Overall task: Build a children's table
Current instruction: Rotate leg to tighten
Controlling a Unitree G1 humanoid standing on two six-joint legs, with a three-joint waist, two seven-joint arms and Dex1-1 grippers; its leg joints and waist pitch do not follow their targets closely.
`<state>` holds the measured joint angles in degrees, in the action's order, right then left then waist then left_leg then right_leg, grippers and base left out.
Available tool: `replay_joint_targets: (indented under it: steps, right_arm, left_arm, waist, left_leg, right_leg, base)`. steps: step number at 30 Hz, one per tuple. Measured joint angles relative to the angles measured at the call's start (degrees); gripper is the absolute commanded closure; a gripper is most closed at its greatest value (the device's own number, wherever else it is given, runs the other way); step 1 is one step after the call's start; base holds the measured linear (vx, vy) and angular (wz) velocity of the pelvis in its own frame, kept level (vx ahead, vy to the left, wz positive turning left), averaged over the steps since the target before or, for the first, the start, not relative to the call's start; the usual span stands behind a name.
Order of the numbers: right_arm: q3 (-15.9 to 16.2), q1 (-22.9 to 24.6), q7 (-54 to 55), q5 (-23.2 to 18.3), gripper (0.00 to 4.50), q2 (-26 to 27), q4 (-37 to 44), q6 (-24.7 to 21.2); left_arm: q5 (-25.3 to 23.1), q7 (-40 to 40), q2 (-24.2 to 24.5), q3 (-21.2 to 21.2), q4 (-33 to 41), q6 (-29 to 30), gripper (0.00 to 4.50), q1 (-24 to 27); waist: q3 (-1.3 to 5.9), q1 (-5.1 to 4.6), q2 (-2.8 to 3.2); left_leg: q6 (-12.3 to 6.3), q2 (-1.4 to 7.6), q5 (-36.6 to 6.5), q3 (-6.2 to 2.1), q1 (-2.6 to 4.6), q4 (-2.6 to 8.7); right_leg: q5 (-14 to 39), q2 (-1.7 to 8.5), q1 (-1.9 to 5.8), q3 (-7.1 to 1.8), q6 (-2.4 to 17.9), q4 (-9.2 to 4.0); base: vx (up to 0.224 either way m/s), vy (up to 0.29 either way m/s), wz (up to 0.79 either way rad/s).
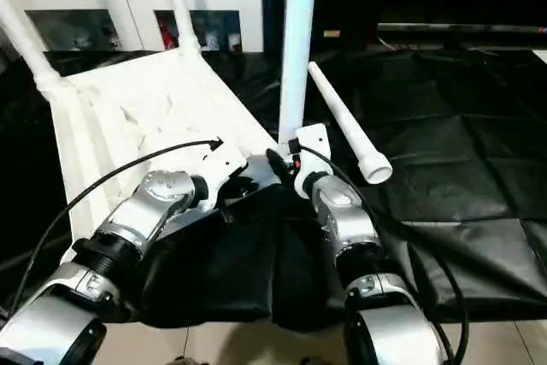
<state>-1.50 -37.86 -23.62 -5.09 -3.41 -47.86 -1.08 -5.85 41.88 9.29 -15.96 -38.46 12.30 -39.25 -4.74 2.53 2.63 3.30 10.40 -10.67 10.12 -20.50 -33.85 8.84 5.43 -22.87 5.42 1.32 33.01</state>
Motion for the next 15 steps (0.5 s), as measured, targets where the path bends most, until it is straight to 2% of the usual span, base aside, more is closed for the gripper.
replay_joint_targets:
  steps: [6,11,15]
  right_arm:
    - [4.63,3.28,-16.51,0.10,0.87,-6.35,4.96,0.57]
    - [8.21,5.28,-27.91,0.02,0.87,-11.81,9.43,1.25]
    - [8.93,6.42,-34.03,-0.97,0.87,-13.38,12.41,1.42]
  left_arm:
    - [1.74,8.46,5.38,-0.19,5.30,-2.15,4.50,3.53]
    - [3.51,16.50,10.59,-0.69,9.64,-5.35,4.50,6.43]
    - [4.56,21.08,13.14,-0.74,11.58,-7.39,4.50,7.85]
  waist:
    - [0.01,0.06,0.02]
    - [0.07,0.77,0.15]
    - [0.07,1.17,0.14]
  left_leg:
    - [0.01,0.08,0.00,-0.06,-0.18,0.34]
    - [-0.28,0.44,0.18,-0.02,-0.57,0.32]
    - [-0.34,0.45,0.14,0.08,-0.96,0.24]
  right_leg:
    - [-0.04,-0.10,-0.14,0.08,-0.02,0.14]
    - [0.00,-0.26,-0.53,0.29,0.08,0.20]
    - [0.02,-0.25,-1.03,0.26,0.10,0.22]
  base:
    - [0.000,0.000,0.00]
    - [0.020,-0.002,0.00]
    - [0.016,0.000,0.00]
